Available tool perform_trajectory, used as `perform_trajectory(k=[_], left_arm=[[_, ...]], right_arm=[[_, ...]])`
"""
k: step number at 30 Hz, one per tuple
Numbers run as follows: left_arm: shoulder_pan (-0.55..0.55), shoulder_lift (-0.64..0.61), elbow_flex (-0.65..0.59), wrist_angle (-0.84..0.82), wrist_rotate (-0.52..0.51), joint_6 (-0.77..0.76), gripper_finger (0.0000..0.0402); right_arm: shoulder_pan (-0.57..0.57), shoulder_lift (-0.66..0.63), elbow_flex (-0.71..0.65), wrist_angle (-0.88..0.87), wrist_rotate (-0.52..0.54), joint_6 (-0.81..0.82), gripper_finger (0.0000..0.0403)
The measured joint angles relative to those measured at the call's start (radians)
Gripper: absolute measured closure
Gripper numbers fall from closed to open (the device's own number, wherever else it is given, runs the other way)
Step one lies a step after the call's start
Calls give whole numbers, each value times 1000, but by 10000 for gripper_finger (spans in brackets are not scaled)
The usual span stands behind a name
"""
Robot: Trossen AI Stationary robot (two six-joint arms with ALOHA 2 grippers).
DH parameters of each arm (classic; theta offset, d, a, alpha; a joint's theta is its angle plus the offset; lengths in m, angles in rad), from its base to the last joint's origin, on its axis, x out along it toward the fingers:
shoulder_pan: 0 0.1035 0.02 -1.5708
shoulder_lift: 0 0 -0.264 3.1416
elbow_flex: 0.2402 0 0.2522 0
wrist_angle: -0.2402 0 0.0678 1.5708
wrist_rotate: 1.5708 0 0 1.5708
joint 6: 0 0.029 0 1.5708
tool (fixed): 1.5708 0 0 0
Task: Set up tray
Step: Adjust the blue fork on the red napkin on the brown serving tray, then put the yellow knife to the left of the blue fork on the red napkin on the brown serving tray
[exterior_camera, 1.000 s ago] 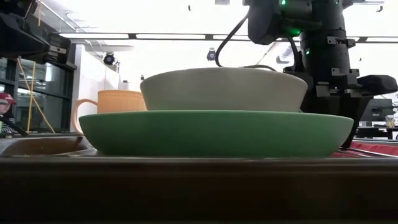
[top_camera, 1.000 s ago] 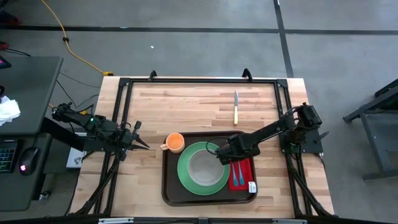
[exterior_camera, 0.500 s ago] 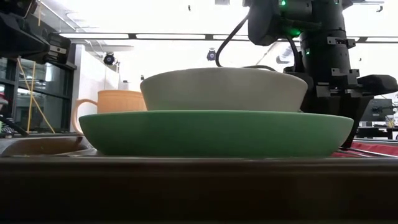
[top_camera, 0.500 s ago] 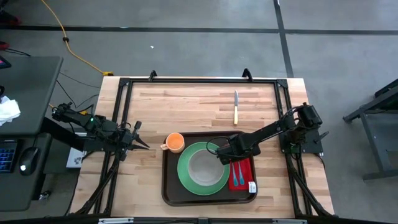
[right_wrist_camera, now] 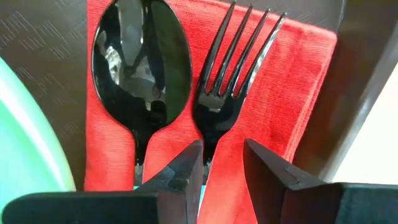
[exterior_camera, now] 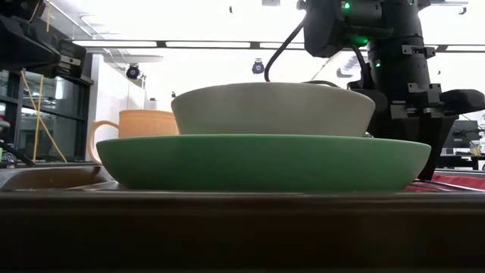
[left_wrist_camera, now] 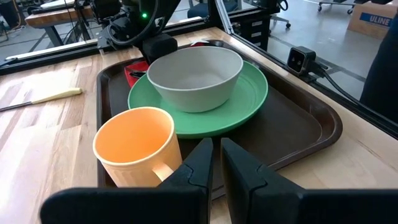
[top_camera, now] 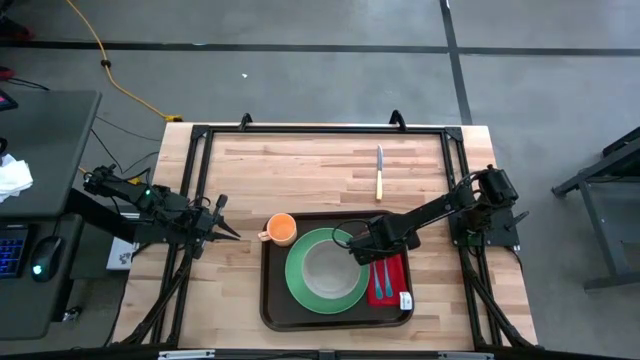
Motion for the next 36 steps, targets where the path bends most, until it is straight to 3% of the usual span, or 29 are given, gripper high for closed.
perform_trajectory(k=[11, 17, 21, 26, 36], left_arm=[[0, 0, 0, 0, 0, 0, 339], [0, 0, 0, 1, 0, 0, 339], [0, 0, 0, 1, 0, 0, 339], [0, 0, 0, 1, 0, 0, 339], [0, 0, 0, 2, -1, -18, 339]], right_arm=[[0, -47, 0, 13, -15, -1, 309], [-22, -177, 1, -85, 58, -1, 308], [-56, -276, 1, -133, 162, -12, 308], [-137, -367, 1, -128, 257, -116, 308], [-383, -429, 1, -88, 260, -369, 308]])
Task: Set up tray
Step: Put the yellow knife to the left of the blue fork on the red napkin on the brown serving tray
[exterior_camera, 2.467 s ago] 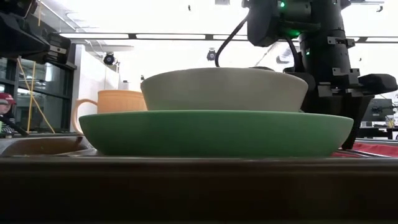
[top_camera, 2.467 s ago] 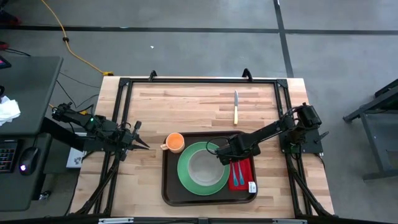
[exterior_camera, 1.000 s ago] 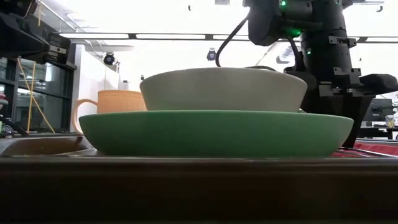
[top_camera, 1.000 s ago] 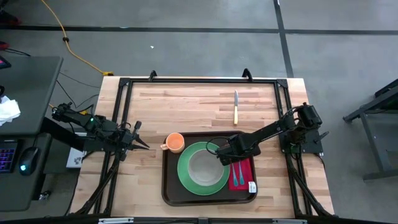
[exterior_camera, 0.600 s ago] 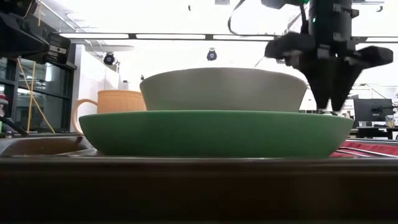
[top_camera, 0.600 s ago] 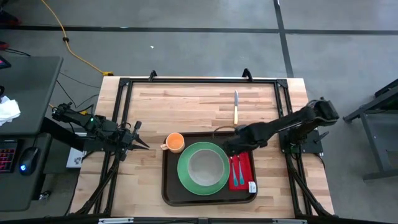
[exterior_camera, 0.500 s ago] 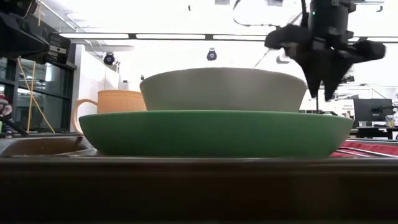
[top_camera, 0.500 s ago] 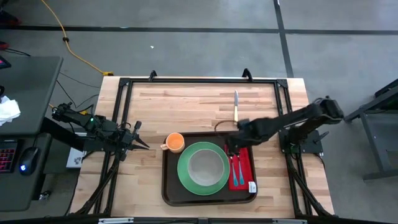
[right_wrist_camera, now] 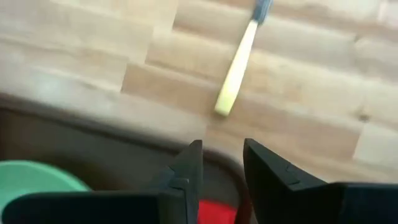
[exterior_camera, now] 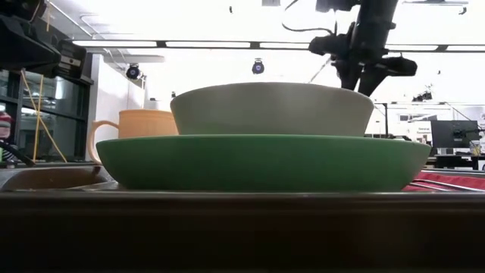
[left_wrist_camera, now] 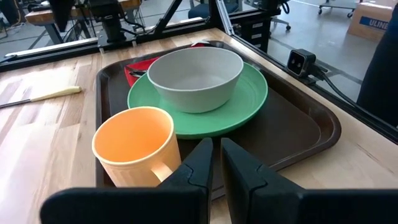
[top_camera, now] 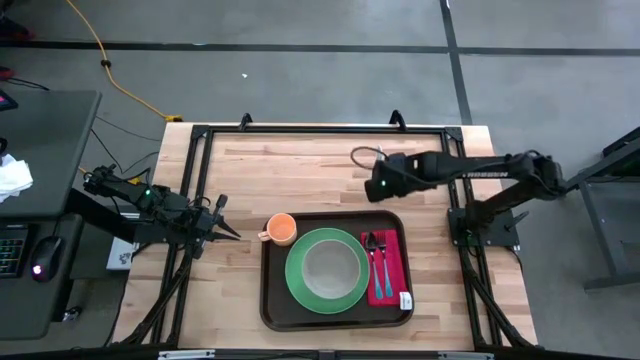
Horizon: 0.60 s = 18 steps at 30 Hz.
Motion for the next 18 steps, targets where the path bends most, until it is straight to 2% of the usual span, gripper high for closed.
perform_trajectory(k=[5, 11, 18], left_arm=[[0, 0, 0, 0, 0, -11, 339], [0, 0, 0, 0, 0, -21, 339], [0, 0, 0, 1, -1, -35, 339]], right_arm=[[-100, 0, 0, 70, -18, -152, 308], [-181, 9, 0, 237, -122, -330, 308], [-250, 53, 0, 213, -184, -398, 308]])
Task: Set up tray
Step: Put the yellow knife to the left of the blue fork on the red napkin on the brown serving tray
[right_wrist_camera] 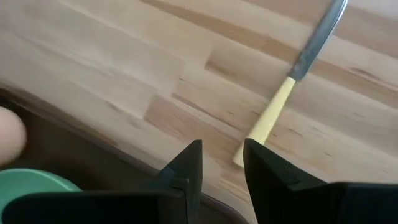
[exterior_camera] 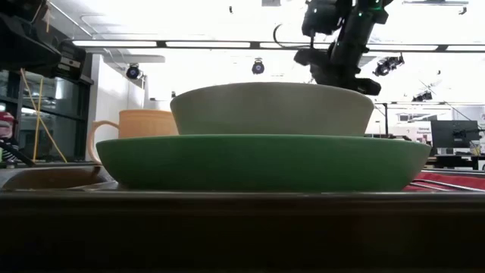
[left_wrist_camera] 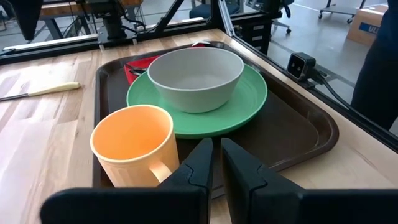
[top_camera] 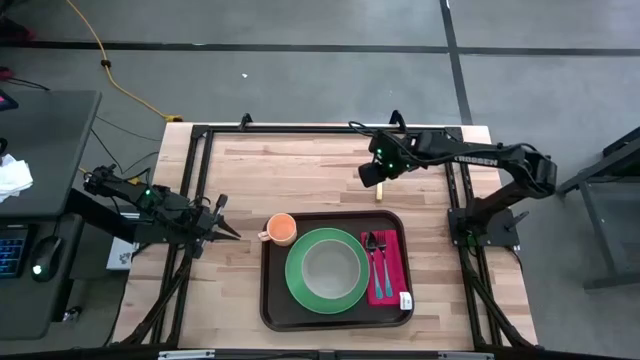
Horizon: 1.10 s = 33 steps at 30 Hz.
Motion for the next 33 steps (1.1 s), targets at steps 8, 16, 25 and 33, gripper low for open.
perform_trajectory(k=[8, 16, 25, 33], left_arm=[[0, 0, 0, -3, -9, 0, 339], [0, 0, 0, -3, -13, -1, 339], [0, 0, 0, -8, -60, 0, 339], [0, 0, 0, -27, -63, -1, 339]], right_arm=[[-66, 67, 0, -39, -71, -50, 308], [-117, 152, 0, -78, -116, -88, 308], [-143, 238, 0, -65, -146, -105, 308], [-201, 267, 0, 10, -136, -113, 308]])
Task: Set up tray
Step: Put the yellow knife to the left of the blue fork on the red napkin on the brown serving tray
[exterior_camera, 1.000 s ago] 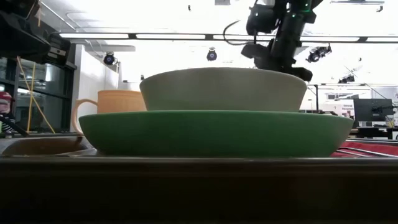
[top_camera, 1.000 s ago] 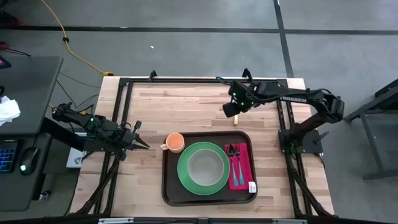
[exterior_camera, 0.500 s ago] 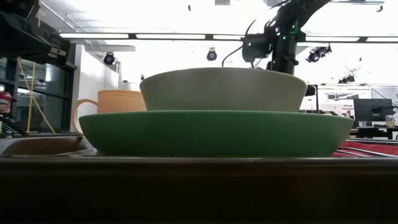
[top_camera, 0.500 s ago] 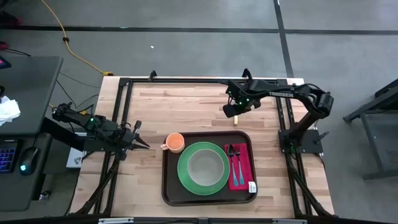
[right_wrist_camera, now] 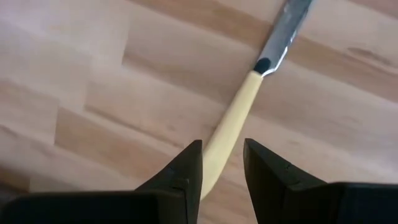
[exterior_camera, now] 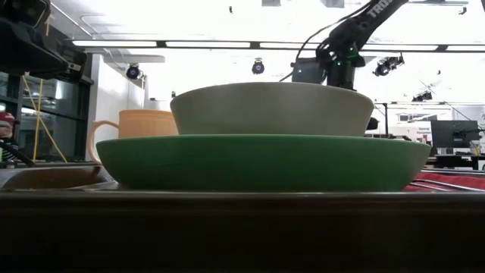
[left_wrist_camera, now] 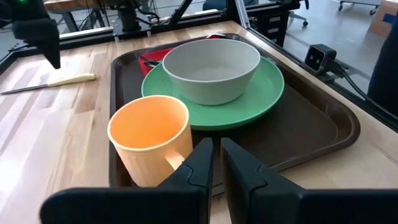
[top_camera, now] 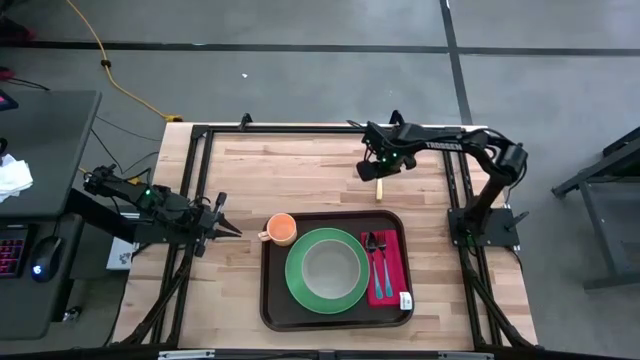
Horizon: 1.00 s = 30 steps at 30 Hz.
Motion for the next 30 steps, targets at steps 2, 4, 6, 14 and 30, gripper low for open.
perform_trajectory(k=[2, 4, 6, 14, 30], left_arm=[[0, 0, 0, 0, 0, 0, 339], [0, 0, 0, 0, 0, 0, 339], [0, 0, 0, -1, -2, 0, 339], [0, 0, 0, -3, -2, 0, 339], [0, 0, 0, -3, -2, -1, 339]], right_arm=[[-15, 9, 0, 11, 0, 0, 308], [-29, 21, 0, 12, -3, -10, 308], [-38, 36, 0, 14, -5, -20, 308], [-45, 87, 3, 69, -19, -30, 308], [-45, 146, 110, -33, 77, -92, 309]])
